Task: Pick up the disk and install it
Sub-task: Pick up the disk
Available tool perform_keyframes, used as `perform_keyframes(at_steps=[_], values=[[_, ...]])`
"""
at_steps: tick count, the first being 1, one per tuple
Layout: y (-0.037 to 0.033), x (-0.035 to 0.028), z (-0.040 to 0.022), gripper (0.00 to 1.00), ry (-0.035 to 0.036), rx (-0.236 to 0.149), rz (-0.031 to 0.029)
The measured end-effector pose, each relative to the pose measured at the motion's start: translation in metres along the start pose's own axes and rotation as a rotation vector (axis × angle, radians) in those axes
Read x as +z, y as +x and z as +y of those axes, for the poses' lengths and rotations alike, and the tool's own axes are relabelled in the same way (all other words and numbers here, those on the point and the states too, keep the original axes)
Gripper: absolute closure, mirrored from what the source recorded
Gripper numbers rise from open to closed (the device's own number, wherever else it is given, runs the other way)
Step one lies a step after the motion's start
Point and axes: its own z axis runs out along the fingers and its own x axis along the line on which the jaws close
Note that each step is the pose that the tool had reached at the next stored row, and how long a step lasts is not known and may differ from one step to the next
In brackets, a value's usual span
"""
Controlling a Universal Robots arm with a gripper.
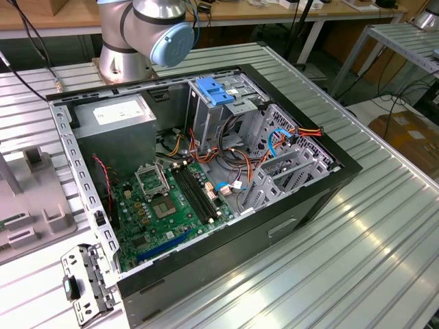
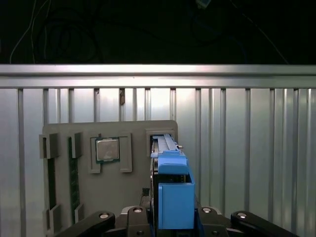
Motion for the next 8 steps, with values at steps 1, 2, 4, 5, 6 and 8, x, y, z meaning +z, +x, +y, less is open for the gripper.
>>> perform_keyframes(at_steps=[1,2,4,5,6,8], values=[[0.0000,-0.0005,0.0000,0.64,0.0000,0.000,0.0000],[0.0000,-0.0010,0.0000,0.64,-0.0001,0.000,0.0000],[0.0000,-0.0024,0.0000,0.64,-0.0001,0.000,0.0000],[0.0000,-0.0035,-0.0001,0.64,-0.0001,0.000,0.0000],[0.0000,-0.0040,0.0000,0.64,-0.0001,0.000,0.0001],[-0.0001,-0.0052,0.0000,0.64,-0.0001,0.000,0.0001]])
